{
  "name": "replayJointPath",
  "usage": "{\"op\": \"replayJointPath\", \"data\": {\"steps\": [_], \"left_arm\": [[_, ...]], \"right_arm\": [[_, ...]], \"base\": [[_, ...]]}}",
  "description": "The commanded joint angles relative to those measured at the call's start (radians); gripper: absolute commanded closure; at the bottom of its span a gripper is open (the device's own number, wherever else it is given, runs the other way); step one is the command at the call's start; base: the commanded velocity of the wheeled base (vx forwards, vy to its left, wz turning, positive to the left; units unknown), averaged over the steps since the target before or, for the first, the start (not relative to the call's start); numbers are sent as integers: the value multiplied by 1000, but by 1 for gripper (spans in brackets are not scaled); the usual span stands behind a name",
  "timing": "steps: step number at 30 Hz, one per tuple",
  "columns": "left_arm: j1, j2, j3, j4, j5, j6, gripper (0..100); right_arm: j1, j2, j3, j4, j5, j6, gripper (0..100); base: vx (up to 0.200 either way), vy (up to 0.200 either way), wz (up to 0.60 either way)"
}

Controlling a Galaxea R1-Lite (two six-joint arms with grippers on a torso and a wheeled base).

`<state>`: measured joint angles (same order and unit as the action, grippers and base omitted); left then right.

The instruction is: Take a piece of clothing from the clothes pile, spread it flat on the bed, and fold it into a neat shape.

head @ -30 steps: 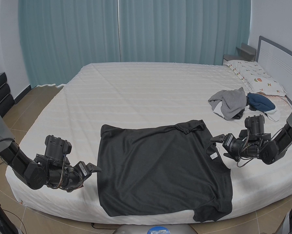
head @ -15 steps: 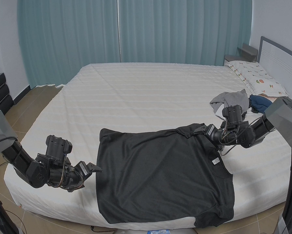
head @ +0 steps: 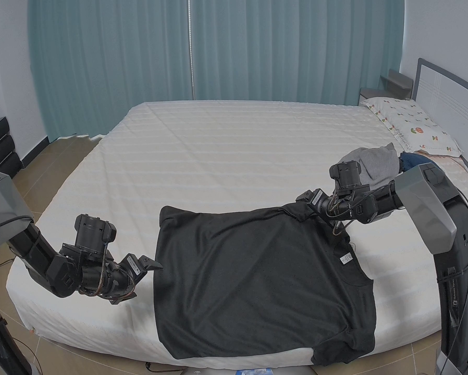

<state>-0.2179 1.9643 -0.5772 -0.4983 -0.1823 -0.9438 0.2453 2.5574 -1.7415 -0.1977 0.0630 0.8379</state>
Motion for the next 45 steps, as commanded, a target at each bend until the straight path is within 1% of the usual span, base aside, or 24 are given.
{"op": "replayJointPath", "data": {"steps": [1, 4, 8, 11, 12, 13, 15, 18, 20, 22, 23, 24, 26, 29, 31, 33, 35, 38, 39, 42, 44, 45], "left_arm": [[0, 12, -3, -3, 0, -3, 0], [0, 12, -3, -3, 0, -3, 0], [2, 10, -3, -3, 0, -3, 0], [2, 12, -3, -3, 0, -3, 0], [2, 12, -3, -3, 0, -3, 0], [2, 12, -3, -3, 0, -3, 0], [2, 12, -3, -3, 0, -3, 0], [2, 12, -3, -3, 1, -4, 0], [2, 12, -3, -3, 1, -4, 0], [3, 13, -4, -3, 1, -4, 0], [3, 13, -4, -3, 1, -4, 0], [3, 12, -7, -3, 3, -3, 0], [8, 12, -13, -3, 3, -4, 0], [11, 8, -18, -3, 3, -13, 0], [11, 8, -23, -3, 6, -27, 0], [11, 8, -24, -5, 6, -29, 0], [11, 8, -26, -5, 6, -29, 0], [12, 7, -36, -14, 11, -30, 0], [14, 7, -36, -16, 11, -29, 0], [28, 15, -79, -29, 14, -27, 0], [38, 30, -118, -28, 17, -26, 0], [38, 30, -118, -28, 17, -26, 0]], "right_arm": [[-8, 147, -213, 115, -40, 3, 0], [-18, 182, -259, 121, -48, 6, 0], [-29, 185, -259, 7, -46, 10, 0], [-47, 205, -259, -218, -58, 7, 0], [-49, 208, -259, -250, -60, 7, 0], [-58, 216, -259, -362, -68, 6, 0], [-66, 228, -259, -474, -69, 0, 0], [-70, 242, -259, -549, -69, -20, 0], [-72, 250, -259, -556, -68, -31, 0], [-77, 274, -259, -557, -68, -80, 0], [-77, 274, -259, -557, -68, -80, 0], [-81, 290, -259, -549, -69, -117, 0], [-89, 296, -259, -537, -71, -134, 0], [-92, 296, -259, -514, -80, -141, 0], [-98, 291, -259, -510, -98, -143, 0], [-98, 279, -259, -511, -100, -143, 0], [-97, 241, -205, -506, -100, -146, 0], [-95, 152, -50, -519, -75, -155, 0], [-95, 148, -46, -519, -74, -158, 0], [-97, 79, 83, -543, -58, -161, 0], [-101, 50, 143, -557, -52, -169, 0], [-101, 50, 143, -557, -52, -169, 0]], "base": [[0, 0, 0], [0, 0, 0], [0, 0, 0], [0, 0, 0], [0, 0, 0], [0, 0, 0], [0, 0, 0], [0, 0, 0], [0, 0, 0], [0, 0, 0], [0, 0, 0], [0, 0, 0], [0, 0, 0], [0, 0, 0], [0, 0, 0], [0, 0, 0], [0, 0, 0], [0, 0, 0], [0, 0, 0], [0, 0, 0], [0, 0, 0], [0, 0, 0]]}}
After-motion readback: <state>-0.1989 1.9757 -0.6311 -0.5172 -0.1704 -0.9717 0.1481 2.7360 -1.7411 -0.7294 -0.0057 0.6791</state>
